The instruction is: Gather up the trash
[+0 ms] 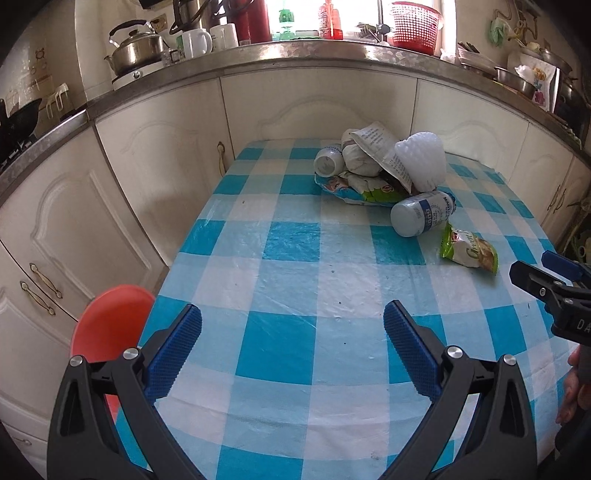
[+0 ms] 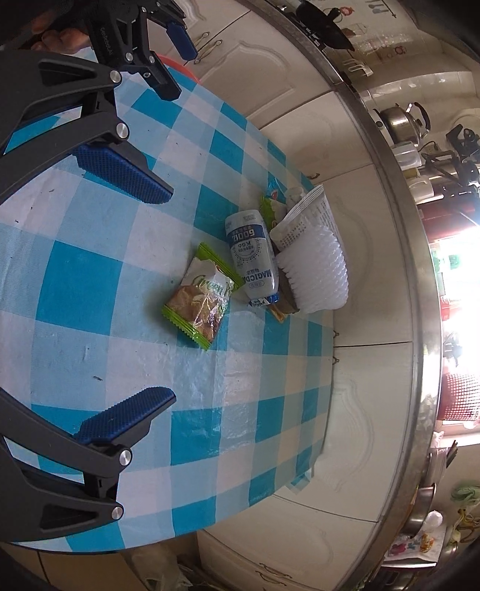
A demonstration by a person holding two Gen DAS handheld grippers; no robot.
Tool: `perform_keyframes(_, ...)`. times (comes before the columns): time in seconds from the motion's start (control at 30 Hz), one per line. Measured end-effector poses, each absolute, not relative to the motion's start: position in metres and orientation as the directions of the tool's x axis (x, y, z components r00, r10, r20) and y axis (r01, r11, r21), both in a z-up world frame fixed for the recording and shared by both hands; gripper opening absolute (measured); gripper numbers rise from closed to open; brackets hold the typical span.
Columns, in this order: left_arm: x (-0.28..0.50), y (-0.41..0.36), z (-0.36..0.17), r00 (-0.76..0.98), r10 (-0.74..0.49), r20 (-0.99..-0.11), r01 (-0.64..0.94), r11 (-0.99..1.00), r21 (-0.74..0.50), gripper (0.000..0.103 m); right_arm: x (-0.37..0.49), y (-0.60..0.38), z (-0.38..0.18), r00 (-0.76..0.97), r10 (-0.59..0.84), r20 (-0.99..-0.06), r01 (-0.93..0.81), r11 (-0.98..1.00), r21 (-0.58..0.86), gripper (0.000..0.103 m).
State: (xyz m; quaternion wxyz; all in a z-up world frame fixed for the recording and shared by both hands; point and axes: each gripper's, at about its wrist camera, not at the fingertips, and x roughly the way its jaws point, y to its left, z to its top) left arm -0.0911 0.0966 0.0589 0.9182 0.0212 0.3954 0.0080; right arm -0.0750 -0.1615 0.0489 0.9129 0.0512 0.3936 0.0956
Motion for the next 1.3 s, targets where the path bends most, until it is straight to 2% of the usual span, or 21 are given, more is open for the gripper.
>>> perform_keyframes(0.27, -0.074, 0.11, 0.061, 0.681, -0.074, -0.729, 0.064, 0.997, -0.041, 0.099, -0.037, -0.164, 0.027, 0.615, 0.231, -0.754, -0.137, 0.973, 0.186, 0.098)
perform_keyframes(0.37, -0.066, 0.107, 0.067, 0.675, -0.156, -0.721, 0.127, 0.987, -0.094, 0.099, -0.027, -0.159, 0.02, 0.6, 0.227, -0.767, -0.166, 0.973, 0.158, 0.098)
perform_keyframes(0.57, -0.035, 0.103, 0.078, 0.641, -0.356, -0.68, 0.205, 0.933, -0.295, 0.099, -0.013, -0.15, 0.015, 0.594, 0.206, -0.777, -0.238, 0.968, 0.074, 0.098)
perform_keyframes(0.7, -0.014, 0.089, 0.086, 0.651, -0.386, -0.654, 0.233, 0.921, -0.312, 0.099, -0.009, -0.149, 0.015, 0.603, 0.202, -0.772, -0.26, 0.964, 0.049, 0.098)
perform_keyframes(0.8, -0.003, 0.067, 0.095, 0.66, -0.42, -0.623, 0.32, 0.907, -0.272, 0.099, -0.005, -0.152, 0.014, 0.604, 0.203, -0.771, -0.253, 0.966, 0.057, 0.098)
perform_keyframes(1.03, 0.032, 0.003, 0.098, 0.625, -0.436, -0.647, 0.522, 0.85, -0.068, 0.099, -0.001, -0.159, 0.011, 0.574, 0.258, -0.777, -0.257, 0.958, 0.128, 0.098)
perform_keyframes(1.13, 0.053, -0.016, 0.088, 0.608, -0.397, -0.688, 0.548, 0.837, 0.002, 0.099, 0.001, -0.162, 0.01, 0.557, 0.291, -0.777, -0.266, 0.95, 0.165, 0.098)
perform_keyframes(1.3, 0.08, -0.03, 0.07, 0.586, -0.366, -0.723, 0.558, 0.829, 0.033, 0.099, 0.004, -0.167, 0.008, 0.543, 0.316, -0.778, -0.265, 0.944, 0.199, 0.098)
